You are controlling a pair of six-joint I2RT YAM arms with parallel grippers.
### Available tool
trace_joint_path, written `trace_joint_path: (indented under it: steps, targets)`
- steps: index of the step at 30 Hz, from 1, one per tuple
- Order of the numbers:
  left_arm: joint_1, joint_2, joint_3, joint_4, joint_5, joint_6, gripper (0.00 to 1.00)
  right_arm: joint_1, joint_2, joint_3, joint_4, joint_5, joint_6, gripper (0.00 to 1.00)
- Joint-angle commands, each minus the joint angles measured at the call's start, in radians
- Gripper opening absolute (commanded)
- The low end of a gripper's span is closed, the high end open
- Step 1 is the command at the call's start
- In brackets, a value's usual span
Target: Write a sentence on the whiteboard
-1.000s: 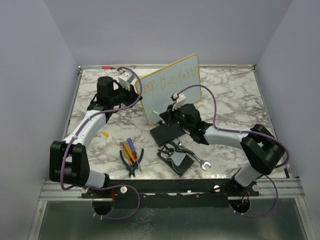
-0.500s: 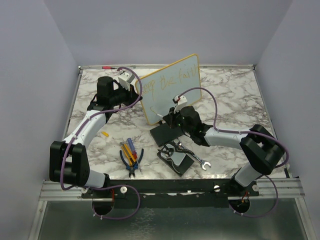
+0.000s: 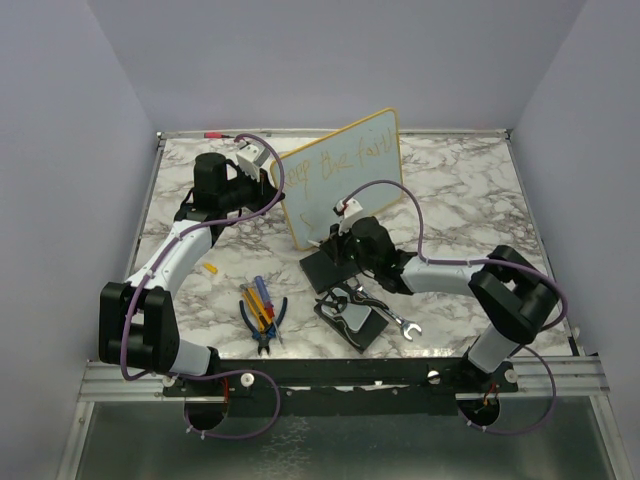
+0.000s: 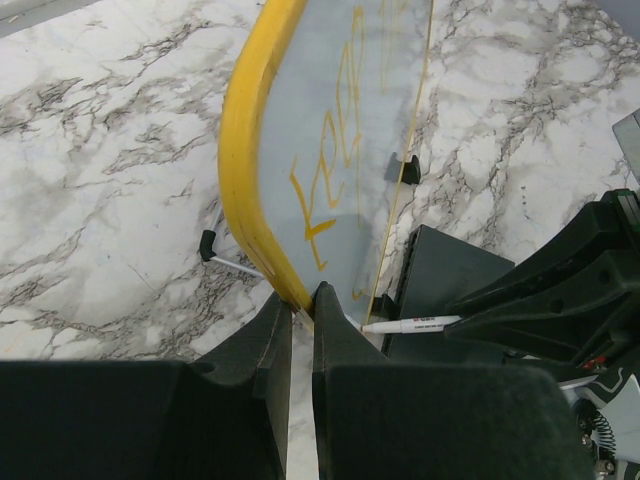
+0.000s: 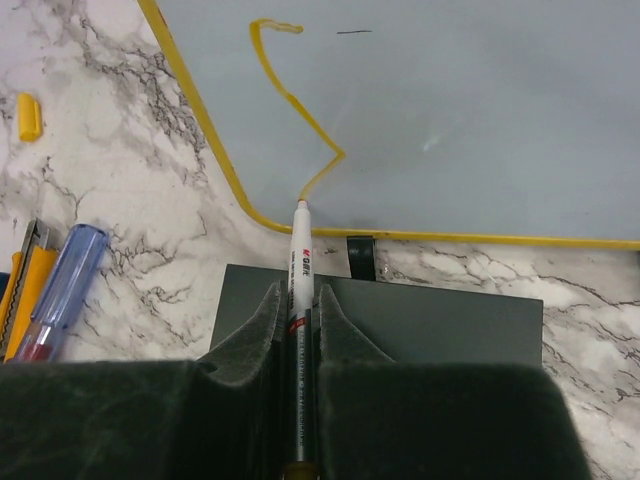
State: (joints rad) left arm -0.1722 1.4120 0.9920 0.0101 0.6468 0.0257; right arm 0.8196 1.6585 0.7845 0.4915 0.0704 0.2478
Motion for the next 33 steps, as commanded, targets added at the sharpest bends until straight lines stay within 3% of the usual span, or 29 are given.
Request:
trace_joint_path:
  steps: [1,14,33]
  targets:
    - [-0.024,0.031,-0.024,-0.134,0.031,0.034,0.00,0.000,0.020,0.030,0.005,0.043,-0.016,0.01]
    - [-0.025,0.027,-0.026,-0.134,0.031,0.033,0.00,0.000,-0.168,-0.021,-0.014,0.140,-0.016,0.01]
    - [-0.025,0.018,-0.029,-0.134,0.029,0.034,0.00,-0.002,-0.068,0.065,-0.014,0.116,-0.042,0.01]
